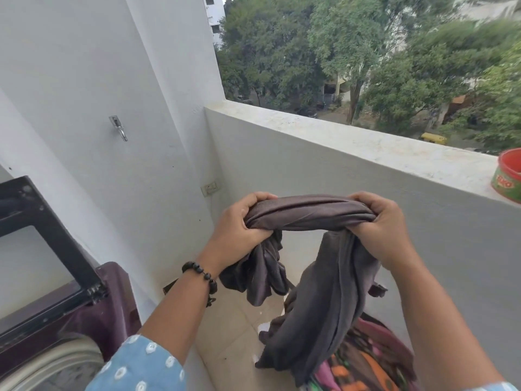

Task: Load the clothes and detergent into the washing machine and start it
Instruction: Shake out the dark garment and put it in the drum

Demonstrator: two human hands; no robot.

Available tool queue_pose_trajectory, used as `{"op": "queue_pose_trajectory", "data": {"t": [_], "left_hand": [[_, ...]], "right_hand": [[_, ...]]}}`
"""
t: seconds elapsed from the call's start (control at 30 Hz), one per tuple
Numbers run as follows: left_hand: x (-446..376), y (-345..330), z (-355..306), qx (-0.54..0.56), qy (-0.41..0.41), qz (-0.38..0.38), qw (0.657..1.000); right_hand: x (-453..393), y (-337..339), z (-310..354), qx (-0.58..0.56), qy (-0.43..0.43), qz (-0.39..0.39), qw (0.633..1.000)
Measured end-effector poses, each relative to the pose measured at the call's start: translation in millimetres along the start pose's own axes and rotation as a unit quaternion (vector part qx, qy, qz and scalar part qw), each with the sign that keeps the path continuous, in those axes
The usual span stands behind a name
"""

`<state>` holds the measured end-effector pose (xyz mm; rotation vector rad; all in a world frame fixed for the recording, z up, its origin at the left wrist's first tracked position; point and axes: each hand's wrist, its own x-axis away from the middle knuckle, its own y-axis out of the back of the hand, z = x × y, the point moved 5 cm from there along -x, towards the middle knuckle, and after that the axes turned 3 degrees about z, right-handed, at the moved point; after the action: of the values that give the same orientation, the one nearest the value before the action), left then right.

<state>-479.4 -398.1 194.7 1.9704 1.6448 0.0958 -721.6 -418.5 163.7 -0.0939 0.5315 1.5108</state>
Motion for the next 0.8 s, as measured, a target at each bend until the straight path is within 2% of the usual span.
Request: {"op": "queue_pose_trajectory", "data": {"t": [0.1, 0.23, 0.3, 0.37, 0.43, 0.57, 0.67, 0.8], "left_hand": [[-4.0, -1.3, -3.2, 0.14, 0.009, -0.069, 0.988], [-11.6, -2.1, -15.3, 0.317, 0.003, -0.141, 0.938], [-15.2, -3.4, -21.0, 0.354, -0.012, -0.154, 0.922], [-17.4, -6.0, -23.4, 0.372, -0.02, -0.159, 0.914], [-17.8, -8.1, -22.4, 0.39, -0.018, -0.165, 0.906], [-19.4, -6.7, -16.0, 0.424, -0.006, -0.198, 0.884], [-21.5, -5.2, -12.5, 0.427, 0.002, -0.232, 0.874], [-13.6, -1.6, -6.7, 0.409, 0.013, -0.262, 0.874]], "right_hand": [[-1.1, -7.7, 17.4, -0.026, 0.0, -0.005, 1.0], [14.8, -40.4, 27.3, -0.085, -0.027, 0.085, 0.992], [25.3, -55.8, 28.1, -0.111, -0.045, 0.169, 0.978], [37.2, -68.6, 23.1, -0.195, -0.076, 0.244, 0.947], [44.6, -75.9, 10.1, -0.261, -0.104, 0.264, 0.923], [54.4, -90.1, -9.5, -0.298, -0.129, 0.305, 0.895], [57.2, -102.3, -9.8, -0.29, -0.122, 0.289, 0.904], [46.7, -101.0, -4.0, -0.266, -0.089, 0.157, 0.947]]}}
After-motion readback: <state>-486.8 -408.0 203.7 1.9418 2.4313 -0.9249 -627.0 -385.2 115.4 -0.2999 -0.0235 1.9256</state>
